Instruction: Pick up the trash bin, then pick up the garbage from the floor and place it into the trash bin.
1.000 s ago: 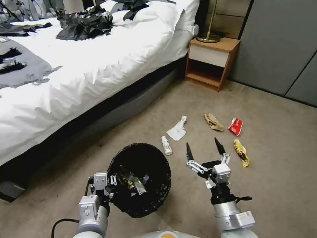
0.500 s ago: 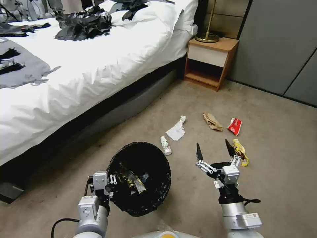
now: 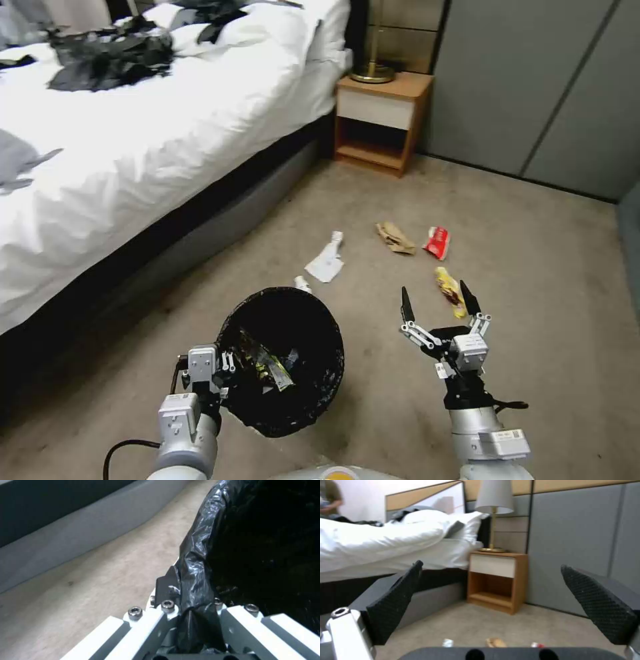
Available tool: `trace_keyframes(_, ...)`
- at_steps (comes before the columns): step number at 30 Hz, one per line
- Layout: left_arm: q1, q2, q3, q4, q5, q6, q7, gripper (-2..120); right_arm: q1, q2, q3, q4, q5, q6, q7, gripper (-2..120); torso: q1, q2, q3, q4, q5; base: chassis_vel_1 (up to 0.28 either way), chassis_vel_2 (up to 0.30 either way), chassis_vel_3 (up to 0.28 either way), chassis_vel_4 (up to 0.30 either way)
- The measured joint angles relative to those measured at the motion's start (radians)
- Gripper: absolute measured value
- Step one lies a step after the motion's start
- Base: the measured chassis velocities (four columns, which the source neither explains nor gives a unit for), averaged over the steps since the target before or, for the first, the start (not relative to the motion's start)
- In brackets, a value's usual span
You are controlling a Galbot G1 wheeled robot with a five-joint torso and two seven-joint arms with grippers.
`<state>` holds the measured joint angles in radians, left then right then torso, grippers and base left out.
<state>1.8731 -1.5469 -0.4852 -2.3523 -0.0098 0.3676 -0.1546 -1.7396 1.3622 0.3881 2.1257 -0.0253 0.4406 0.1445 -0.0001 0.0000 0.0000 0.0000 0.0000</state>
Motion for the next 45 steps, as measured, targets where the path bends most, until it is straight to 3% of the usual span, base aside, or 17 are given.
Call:
trace_keyframes(16,0.001,-0.002,0.001,-0.001,0.0,-0.019,0.005,1,-0.004,-0.003,0.006,0.001,0.006,-0.008,-0.011,100,0.0,0.0,0.0,-0.0003,-0.0001,-0.103,-0.103,-0.108,-0.11)
trace_keyframes(20,0.001,-0.002,0.0,-0.001,0.0,-0.021,0.004,1,-0.006,-0.003,0.006,0.002,0.008,-0.013,-0.021,100,0.0,0.0,0.0,0.0004,-0.0001,0.0,0.0,0.0,0.0)
trace_keyframes(45,0.005,-0.001,0.0,-0.004,-0.002,-0.022,0.004,1,-0.01,-0.004,0.018,0.009,0.01,-0.013,-0.037,100,0.0,0.0,0.0,-0.0001,-0.0002,-0.039,0.04,0.043,-0.042)
